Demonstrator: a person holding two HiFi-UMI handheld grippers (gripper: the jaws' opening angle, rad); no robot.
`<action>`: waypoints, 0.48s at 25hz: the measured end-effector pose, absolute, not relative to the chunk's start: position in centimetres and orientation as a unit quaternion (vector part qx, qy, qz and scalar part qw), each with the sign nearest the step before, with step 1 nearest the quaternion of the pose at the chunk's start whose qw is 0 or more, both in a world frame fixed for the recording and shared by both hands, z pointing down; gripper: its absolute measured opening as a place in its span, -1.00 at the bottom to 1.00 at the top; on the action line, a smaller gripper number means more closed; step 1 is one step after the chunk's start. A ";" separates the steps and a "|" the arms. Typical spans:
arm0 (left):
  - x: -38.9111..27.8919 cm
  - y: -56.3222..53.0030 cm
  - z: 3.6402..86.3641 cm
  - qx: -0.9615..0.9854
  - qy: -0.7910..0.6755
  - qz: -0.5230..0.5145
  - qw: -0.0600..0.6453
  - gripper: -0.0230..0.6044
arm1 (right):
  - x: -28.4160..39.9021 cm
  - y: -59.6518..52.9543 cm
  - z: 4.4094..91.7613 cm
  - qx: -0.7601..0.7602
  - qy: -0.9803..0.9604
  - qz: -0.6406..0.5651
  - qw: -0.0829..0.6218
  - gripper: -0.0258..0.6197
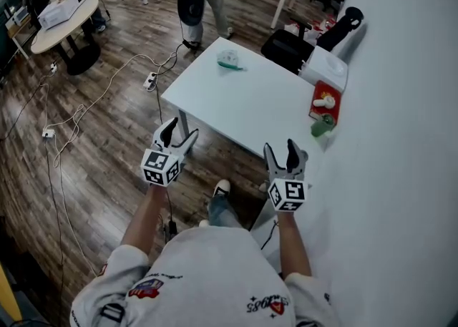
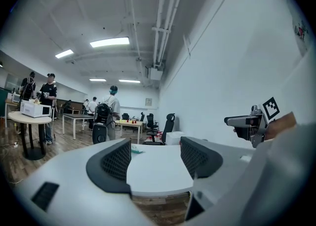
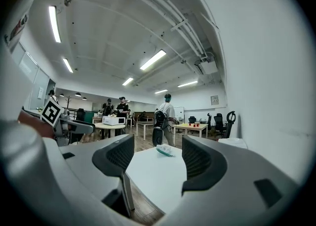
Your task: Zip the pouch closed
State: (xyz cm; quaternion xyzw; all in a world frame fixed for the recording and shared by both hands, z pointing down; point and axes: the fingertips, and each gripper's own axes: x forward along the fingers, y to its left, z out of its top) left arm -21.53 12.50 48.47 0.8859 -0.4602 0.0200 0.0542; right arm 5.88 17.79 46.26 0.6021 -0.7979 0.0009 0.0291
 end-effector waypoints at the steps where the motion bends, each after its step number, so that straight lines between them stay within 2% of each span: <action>1: -21.6 11.8 48.6 0.886 -0.460 0.021 0.055 0.04 | 5.6 16.8 46.2 0.599 -0.800 -0.001 0.031 -0.03; 12: -22.1 1.2 49.9 0.879 -0.473 0.034 0.061 0.04 | 5.0 5.1 47.7 0.581 -0.813 0.005 0.037 -0.03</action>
